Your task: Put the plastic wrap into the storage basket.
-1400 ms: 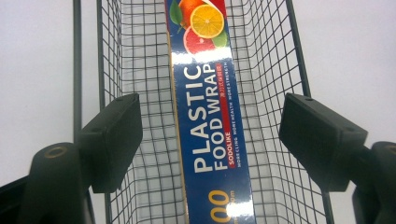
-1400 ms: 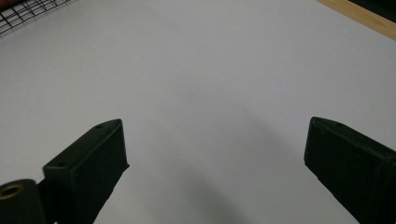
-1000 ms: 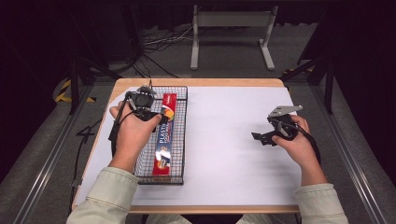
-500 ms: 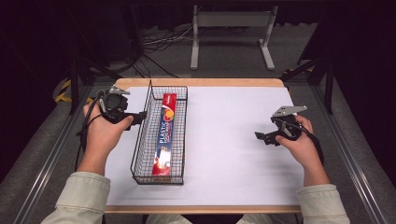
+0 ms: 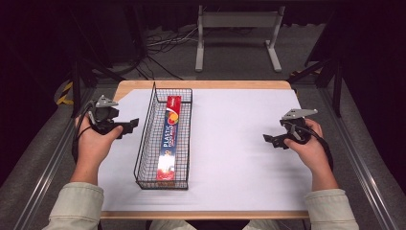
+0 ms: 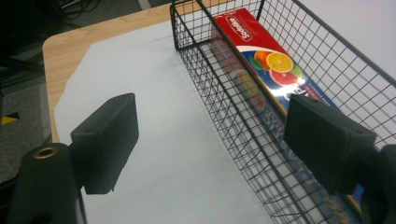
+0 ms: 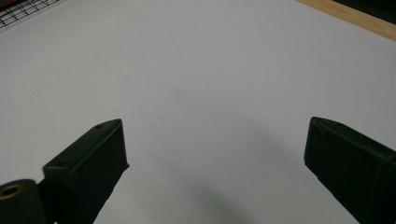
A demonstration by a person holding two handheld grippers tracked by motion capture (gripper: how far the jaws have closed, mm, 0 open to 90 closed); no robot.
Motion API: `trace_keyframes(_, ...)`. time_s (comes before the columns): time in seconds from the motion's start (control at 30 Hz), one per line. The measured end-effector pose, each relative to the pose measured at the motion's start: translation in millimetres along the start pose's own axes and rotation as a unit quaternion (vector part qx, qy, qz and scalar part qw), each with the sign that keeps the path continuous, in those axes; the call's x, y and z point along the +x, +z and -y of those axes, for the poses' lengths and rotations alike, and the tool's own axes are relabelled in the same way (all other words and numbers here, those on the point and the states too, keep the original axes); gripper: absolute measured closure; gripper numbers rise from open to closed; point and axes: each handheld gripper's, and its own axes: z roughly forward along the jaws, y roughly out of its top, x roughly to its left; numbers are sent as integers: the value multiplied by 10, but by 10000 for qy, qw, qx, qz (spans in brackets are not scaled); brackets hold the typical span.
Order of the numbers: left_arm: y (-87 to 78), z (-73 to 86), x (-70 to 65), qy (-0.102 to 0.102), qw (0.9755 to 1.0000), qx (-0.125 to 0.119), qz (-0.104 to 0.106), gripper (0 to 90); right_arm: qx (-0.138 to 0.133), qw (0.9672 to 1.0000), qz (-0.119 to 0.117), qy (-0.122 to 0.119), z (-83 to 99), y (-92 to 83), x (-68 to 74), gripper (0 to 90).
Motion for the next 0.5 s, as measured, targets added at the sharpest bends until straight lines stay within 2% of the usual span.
trace_keyframes(0.13, 17, 114, 112, -13, 9999, -74, -84, 167, 27, 10000, 30, 31, 24, 12, -11, 60)
trace_keyframes(0.33, 127, 363, 275, -155, 9999, -48, -53, 184, -56, 9998, 180, 100, 99, 61, -29, 64)
trace_keyframes(0.47, 200, 520, 342, -47, 9999, -32, -84, 190, -98, 9993, 312, 170, 149, 83, -42, 69)
trace_keyframes(0.5, 217, 555, 347, -88, 9999, -62, -64, 190, -111, 9992, 337, 196, 163, 88, -49, 69)
